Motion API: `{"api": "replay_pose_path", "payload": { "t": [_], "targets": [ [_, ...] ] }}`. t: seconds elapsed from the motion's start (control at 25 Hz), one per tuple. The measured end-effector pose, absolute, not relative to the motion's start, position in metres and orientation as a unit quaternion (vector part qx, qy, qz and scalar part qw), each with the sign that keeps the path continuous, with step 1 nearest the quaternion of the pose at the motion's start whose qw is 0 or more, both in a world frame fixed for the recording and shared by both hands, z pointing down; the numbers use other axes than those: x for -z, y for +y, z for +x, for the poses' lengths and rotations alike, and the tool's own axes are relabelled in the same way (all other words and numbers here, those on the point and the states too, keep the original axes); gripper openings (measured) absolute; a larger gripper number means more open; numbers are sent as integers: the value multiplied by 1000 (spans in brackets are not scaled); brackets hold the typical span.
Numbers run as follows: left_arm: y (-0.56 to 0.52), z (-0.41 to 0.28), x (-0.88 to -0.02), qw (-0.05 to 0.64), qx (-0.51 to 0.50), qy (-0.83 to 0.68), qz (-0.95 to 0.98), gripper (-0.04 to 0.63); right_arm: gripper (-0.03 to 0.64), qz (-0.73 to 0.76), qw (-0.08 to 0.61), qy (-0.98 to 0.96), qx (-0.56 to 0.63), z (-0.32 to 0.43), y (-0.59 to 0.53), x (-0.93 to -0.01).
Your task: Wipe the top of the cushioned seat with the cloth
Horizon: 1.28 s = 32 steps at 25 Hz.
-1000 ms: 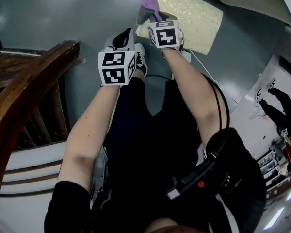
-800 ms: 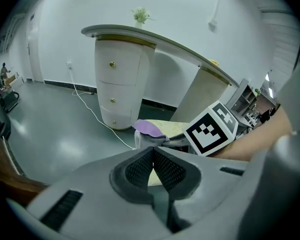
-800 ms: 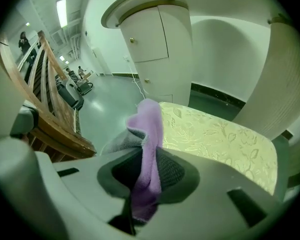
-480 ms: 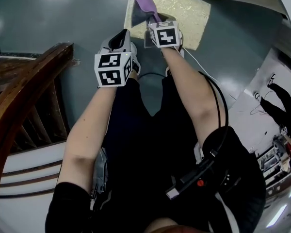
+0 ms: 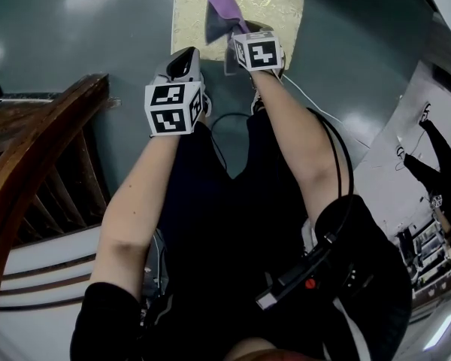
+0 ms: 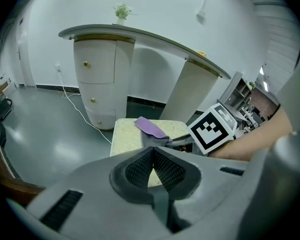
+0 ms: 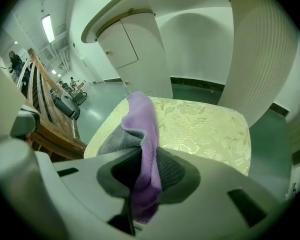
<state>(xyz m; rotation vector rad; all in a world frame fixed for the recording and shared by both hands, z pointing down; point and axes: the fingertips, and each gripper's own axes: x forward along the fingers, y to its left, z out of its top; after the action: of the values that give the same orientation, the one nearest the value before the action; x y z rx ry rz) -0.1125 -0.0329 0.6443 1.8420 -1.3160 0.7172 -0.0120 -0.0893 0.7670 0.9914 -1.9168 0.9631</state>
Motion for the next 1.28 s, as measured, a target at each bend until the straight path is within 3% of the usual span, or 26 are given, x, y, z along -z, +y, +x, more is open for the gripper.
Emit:
{"api": "replay_pose_path", "payload": {
  "t": [1.28],
  "targets": [
    [-39, -27, -627, 351, -285, -516, 727, 5, 76, 443, 406, -700, -387, 189, -66, -763]
  ]
}}
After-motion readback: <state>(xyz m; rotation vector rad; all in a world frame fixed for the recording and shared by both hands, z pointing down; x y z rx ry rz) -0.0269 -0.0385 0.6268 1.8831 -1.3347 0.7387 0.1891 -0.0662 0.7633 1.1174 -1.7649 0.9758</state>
